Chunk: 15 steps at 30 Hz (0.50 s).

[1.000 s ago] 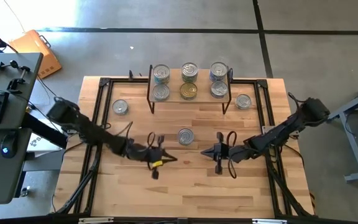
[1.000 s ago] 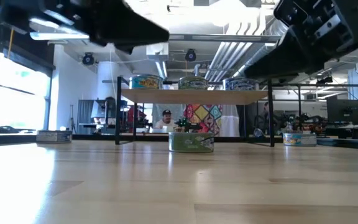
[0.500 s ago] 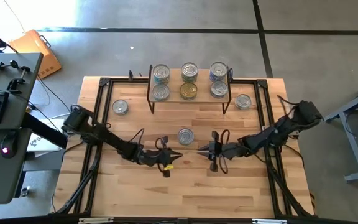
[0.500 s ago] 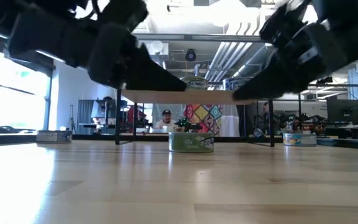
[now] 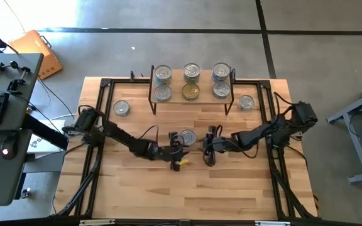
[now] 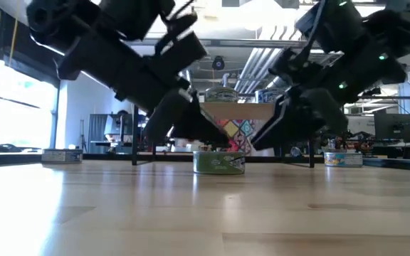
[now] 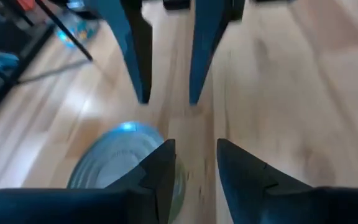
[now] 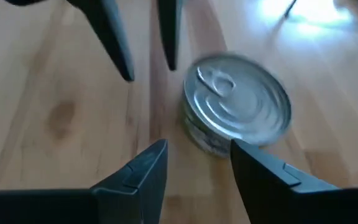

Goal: Stack canned seafood by type on shelf
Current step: Stack the green tuna can on top of the other green tuna can on the shelf

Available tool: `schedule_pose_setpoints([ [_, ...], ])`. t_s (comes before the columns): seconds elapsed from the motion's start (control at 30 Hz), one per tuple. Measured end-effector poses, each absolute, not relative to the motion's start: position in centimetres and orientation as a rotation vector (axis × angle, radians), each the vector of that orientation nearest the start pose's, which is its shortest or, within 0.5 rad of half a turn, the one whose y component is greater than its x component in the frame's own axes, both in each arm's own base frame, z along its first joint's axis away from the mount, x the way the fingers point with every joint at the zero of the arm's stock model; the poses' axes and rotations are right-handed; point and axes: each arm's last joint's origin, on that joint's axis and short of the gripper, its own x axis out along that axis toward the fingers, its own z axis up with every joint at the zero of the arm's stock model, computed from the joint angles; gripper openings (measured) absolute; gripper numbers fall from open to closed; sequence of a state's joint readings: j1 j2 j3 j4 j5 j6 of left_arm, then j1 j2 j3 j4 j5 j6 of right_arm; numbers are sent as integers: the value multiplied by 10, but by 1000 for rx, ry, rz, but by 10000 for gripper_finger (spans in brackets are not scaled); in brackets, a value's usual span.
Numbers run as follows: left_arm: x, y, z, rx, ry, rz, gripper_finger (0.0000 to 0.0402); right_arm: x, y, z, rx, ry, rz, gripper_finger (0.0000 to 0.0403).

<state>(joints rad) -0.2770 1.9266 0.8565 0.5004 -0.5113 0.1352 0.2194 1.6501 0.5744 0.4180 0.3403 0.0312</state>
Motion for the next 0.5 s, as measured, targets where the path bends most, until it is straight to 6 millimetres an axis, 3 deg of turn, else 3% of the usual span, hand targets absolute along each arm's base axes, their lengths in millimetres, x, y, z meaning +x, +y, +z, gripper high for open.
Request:
schedule_pose_setpoints([
  [0.2,351,-63,107,346,639,182,88,277,56,115,-7,768,-21,169],
  [0.5,352,-51,106,331,678,116,10,276,80,120,-7,706,99,169],
])
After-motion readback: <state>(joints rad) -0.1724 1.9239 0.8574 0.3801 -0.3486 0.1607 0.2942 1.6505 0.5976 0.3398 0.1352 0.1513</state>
